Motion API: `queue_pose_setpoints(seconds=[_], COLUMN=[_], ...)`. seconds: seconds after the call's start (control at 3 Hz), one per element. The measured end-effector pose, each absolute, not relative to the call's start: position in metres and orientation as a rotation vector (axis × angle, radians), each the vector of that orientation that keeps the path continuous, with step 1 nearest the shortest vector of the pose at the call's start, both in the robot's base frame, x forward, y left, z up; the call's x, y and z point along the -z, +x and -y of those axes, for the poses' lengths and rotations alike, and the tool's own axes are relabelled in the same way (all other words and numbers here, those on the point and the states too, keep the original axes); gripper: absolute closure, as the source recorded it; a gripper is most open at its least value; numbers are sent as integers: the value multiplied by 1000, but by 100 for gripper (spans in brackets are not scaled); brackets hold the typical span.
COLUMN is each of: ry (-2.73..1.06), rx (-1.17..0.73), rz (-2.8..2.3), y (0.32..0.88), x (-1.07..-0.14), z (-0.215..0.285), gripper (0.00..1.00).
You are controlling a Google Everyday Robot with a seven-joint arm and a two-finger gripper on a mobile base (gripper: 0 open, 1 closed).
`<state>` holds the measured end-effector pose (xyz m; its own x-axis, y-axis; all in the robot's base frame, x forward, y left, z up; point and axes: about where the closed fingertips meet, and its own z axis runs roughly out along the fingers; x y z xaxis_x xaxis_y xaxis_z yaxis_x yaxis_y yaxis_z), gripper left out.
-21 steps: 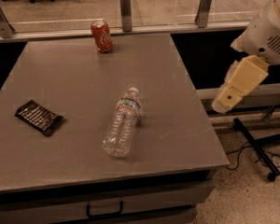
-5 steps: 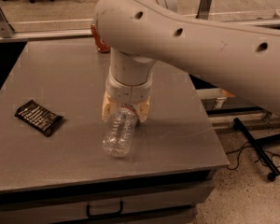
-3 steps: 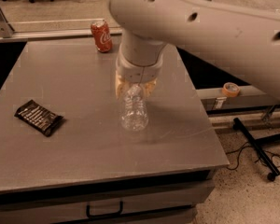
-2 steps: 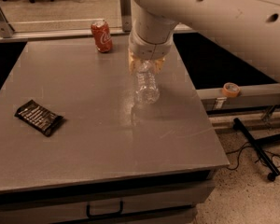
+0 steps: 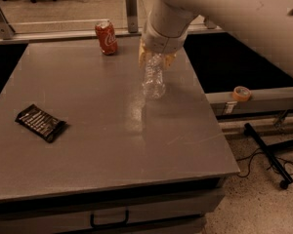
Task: Move water bottle near coke can
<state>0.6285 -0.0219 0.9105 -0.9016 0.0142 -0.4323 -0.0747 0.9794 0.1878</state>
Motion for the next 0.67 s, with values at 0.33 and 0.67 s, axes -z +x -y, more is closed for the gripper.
queue_pose_setpoints(seconds=[0.33,0.67], ry=[167,311], rx=[-414,-551], rz=[-2650,-2591], y=[675,730], x=[-924,-929], z=[37,38], gripper=[100,100])
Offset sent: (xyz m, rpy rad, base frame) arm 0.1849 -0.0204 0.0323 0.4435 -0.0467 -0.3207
